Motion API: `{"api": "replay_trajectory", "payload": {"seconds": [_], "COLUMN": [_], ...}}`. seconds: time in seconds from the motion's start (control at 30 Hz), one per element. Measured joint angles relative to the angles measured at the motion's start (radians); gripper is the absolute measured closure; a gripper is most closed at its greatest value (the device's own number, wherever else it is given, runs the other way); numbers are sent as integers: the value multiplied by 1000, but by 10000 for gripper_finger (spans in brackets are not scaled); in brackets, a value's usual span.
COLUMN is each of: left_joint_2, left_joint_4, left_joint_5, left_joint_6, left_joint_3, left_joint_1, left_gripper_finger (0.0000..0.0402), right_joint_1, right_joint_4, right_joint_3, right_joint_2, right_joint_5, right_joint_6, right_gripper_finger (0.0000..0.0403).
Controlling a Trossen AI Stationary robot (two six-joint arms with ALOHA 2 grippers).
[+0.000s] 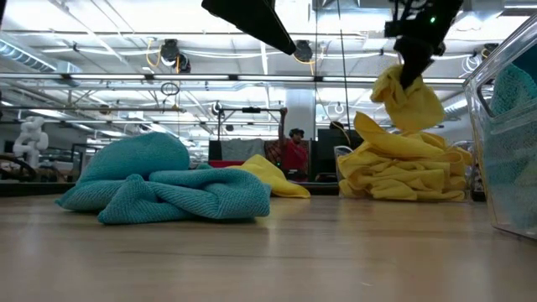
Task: Sort microfiber towel by color & place in baskets
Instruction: Put the yellow microfiber cloth into the top transparent bin
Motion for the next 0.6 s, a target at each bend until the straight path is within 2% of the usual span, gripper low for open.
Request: {"api": "replay_trajectory", "payload": {"seconds": [0.33,0.6], "left_joint_2": [0,0], "left_joint_4": [0,-2], "left_joint_5": [4,4], "left_joint_6": [-21,-25], "left_joint_3": [0,0], "left_joint_1": [0,-2], "left_gripper_finger": [155,155], "right_joint_1": [-165,-244], "right_joint_4": [134,252], "right_joint_3": [-100,-257], "right_joint_2": [93,174], "right_joint_5": [-184,-326], "right_joint_6": [-48,-39], "right_gripper_finger": [394,394]}}
